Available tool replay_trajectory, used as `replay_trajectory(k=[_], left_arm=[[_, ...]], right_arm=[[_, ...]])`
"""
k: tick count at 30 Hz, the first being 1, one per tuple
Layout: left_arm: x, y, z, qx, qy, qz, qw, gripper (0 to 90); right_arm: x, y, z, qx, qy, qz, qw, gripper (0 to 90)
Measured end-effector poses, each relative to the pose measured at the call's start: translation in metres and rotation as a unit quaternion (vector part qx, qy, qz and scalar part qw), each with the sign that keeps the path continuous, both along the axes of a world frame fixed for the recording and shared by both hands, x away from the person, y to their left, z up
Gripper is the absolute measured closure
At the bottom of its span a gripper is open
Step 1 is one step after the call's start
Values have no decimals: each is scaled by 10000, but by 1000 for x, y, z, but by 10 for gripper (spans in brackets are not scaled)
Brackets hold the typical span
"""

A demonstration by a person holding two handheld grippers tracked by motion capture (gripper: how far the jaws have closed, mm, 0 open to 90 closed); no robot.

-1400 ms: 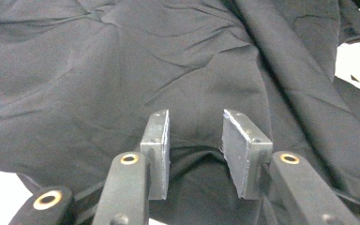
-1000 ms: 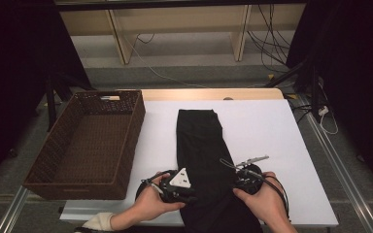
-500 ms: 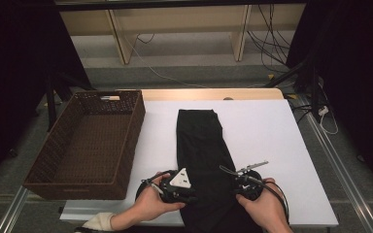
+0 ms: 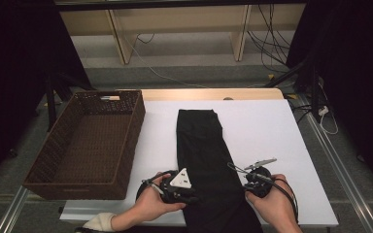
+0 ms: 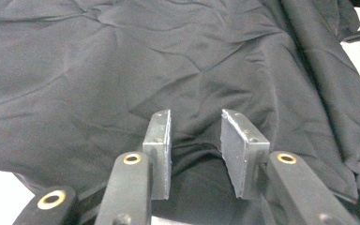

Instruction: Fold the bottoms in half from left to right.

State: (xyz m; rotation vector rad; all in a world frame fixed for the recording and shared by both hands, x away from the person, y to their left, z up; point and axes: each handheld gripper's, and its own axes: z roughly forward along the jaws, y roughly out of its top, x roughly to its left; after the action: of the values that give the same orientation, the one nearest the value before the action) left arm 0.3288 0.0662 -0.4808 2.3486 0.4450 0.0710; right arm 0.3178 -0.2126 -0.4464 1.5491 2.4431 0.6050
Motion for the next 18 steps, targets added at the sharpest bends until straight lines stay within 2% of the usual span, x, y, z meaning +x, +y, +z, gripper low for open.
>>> replay_trajectory(k=[1, 2, 3, 5, 7, 8, 9, 11, 16, 18], left_arm=[[0, 0, 0, 2, -2, -4, 10000, 640], [0, 0, 0, 2, -2, -4, 10000, 641], [0, 0, 0, 12, 0, -17, 10000, 643], [-1, 0, 1, 10, 1, -17, 10000, 645], [-1, 0, 1, -5, 2, -17, 10000, 646], [-1, 0, 1, -5, 2, -17, 10000, 649], [-1, -1, 1, 4, 4, -28, 10000, 650], [-1, -1, 1, 28, 16, -41, 10000, 654], [-1, -1, 0, 62, 17, -65, 10000, 660], [-1, -1, -1, 63, 21, -66, 10000, 664]], right_arm=[[-2, 1, 2, 104, -5, -45, 9999, 773], [-2, 1, 2, 104, -5, -45, 9999, 773], [-6, 4, 3, 305, 91, -126, 9994, 723], [-10, 6, 2, 436, 208, -148, 9987, 705], [-15, 7, -1, 401, 371, -155, 9984, 681], [-15, 7, -1, 401, 371, -155, 9984, 681], [-17, 6, -4, 396, 506, -228, 9977, 663], [-19, 3, -7, 362, 582, -277, 9973, 661], [-25, -2, -10, 388, 674, -323, 9965, 679], [-27, -2, -10, 423, 654, -278, 9966, 725]])
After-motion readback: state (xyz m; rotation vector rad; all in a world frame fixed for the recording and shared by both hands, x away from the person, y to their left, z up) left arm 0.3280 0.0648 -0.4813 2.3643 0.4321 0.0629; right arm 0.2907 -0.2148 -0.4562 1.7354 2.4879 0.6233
